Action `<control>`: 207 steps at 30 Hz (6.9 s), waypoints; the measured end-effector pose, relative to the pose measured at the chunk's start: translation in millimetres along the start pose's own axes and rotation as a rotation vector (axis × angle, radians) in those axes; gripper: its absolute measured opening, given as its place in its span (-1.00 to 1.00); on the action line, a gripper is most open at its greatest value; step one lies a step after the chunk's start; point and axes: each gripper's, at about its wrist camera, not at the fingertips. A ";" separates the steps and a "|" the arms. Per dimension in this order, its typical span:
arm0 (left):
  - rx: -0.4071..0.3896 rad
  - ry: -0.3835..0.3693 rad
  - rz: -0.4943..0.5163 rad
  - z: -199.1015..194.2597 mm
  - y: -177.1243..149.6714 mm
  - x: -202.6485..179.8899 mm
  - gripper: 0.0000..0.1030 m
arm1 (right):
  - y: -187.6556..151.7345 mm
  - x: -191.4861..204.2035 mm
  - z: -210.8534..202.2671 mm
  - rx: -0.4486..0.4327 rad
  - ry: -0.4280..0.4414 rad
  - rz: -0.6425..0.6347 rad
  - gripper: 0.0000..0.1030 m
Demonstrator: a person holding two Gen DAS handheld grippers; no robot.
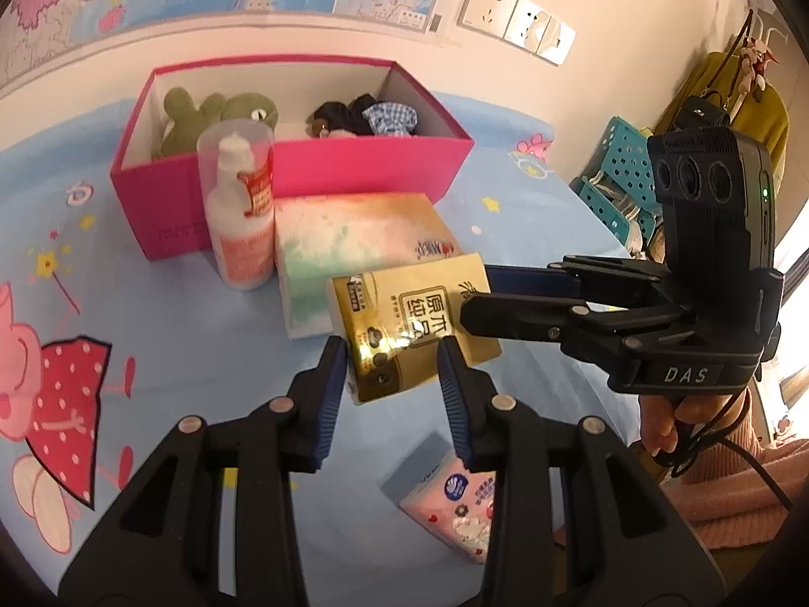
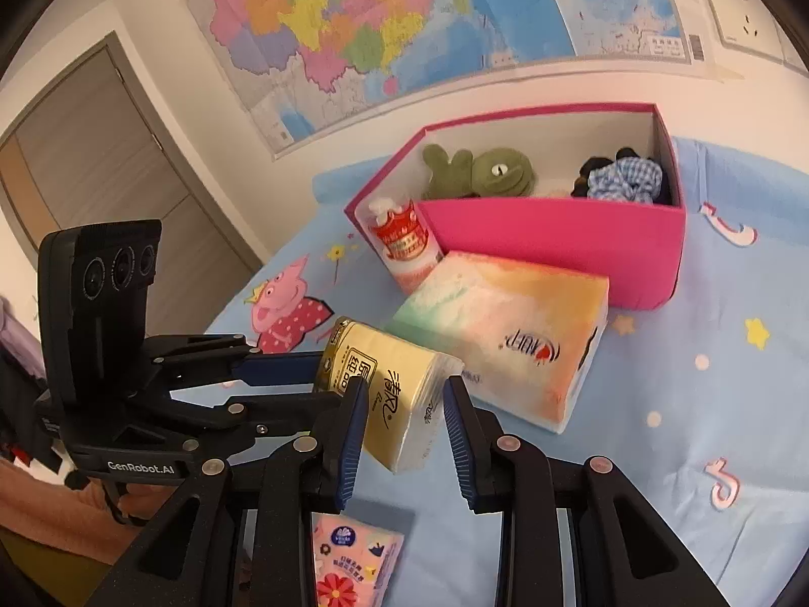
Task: Organize soft objects
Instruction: 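Lift the yellow tissue pack and carry it over the pink box, then lower the yellow tissue pack into the box and open the right gripper, then move the right gripper to the pink flower tissue pack and grasp it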
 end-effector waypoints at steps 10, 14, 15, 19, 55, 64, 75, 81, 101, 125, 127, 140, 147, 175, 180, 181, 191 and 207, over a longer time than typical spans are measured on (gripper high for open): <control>-0.022 0.015 0.027 0.3 15.3 -3.8 -0.25 | 10.8 0.3 -8.0 -0.042 -0.016 -0.019 -0.40; -0.030 0.021 0.033 0.5 20.4 -4.0 -0.25 | 16.0 -0.3 -9.7 -0.050 -0.019 -0.026 -0.40; -0.030 0.020 0.033 1.4 22.7 -3.1 -0.25 | 17.1 -0.5 -10.0 -0.052 -0.019 -0.027 -0.40; -0.033 0.022 0.036 2.4 28.2 -1.3 -0.25 | 21.1 -0.8 -10.8 -0.059 -0.020 -0.033 -0.40; -0.082 0.076 0.058 12.1 91.1 12.9 -0.25 | 77.6 -13.1 -5.9 -0.147 -0.046 -0.068 -0.40; -0.087 0.089 0.058 15.6 101.6 18.2 -0.25 | 87.1 -15.6 -2.0 -0.153 -0.052 -0.068 -0.40; -0.086 0.091 0.029 20.1 111.9 29.0 -0.25 | 100.2 -21.4 9.8 -0.151 -0.041 -0.058 -0.40; -0.084 0.097 0.024 21.3 113.9 30.2 -0.25 | 101.8 -21.8 11.9 -0.150 -0.042 -0.056 -0.39; -0.066 0.141 -0.001 31.3 122.3 40.5 -0.25 | 111.3 -29.2 33.6 -0.131 -0.035 -0.027 -0.39; -0.032 0.154 -0.035 47.8 135.4 54.9 -0.25 | 124.5 -37.0 60.7 -0.083 -0.049 -0.020 -0.36; -0.028 0.156 -0.036 49.7 136.6 55.9 -0.25 | 125.2 -38.9 64.2 -0.077 -0.052 -0.016 -0.36; 0.008 0.135 -0.107 61.0 139.5 76.4 -0.25 | 127.7 -48.6 91.0 -0.005 -0.072 0.008 -0.36; -0.008 0.147 -0.125 59.7 140.1 78.6 -0.25 | 127.1 -48.4 92.8 -0.002 -0.105 0.017 -0.12; -0.111 0.166 0.050 -14.8 29.6 21.9 -0.02 | 30.2 -3.2 9.9 -0.012 0.021 -0.145 0.05; -0.055 0.155 0.040 -4.8 4.0 17.0 -0.02 | -9.6 4.4 12.7 0.091 0.036 -0.160 0.05; -0.044 0.149 0.036 -2.7 -0.5 16.0 -0.02 | -16.8 6.5 13.5 0.109 0.036 -0.164 0.05; 0.030 0.127 0.025 12.2 -27.6 7.3 -0.02 | -76.4 32.2 12.9 0.281 0.112 -0.257 0.23; 0.110 0.047 -0.014 27.3 -42.9 13.9 -0.03 | -76.3 19.0 26.0 0.236 -0.044 -0.232 0.14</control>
Point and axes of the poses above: each gripper's, at about its wrist camera, not at the fingertips, and z roughly the way its jaws point, x to its left, y to its top, and after that the axes turned 2 degrees about -y, right-handed
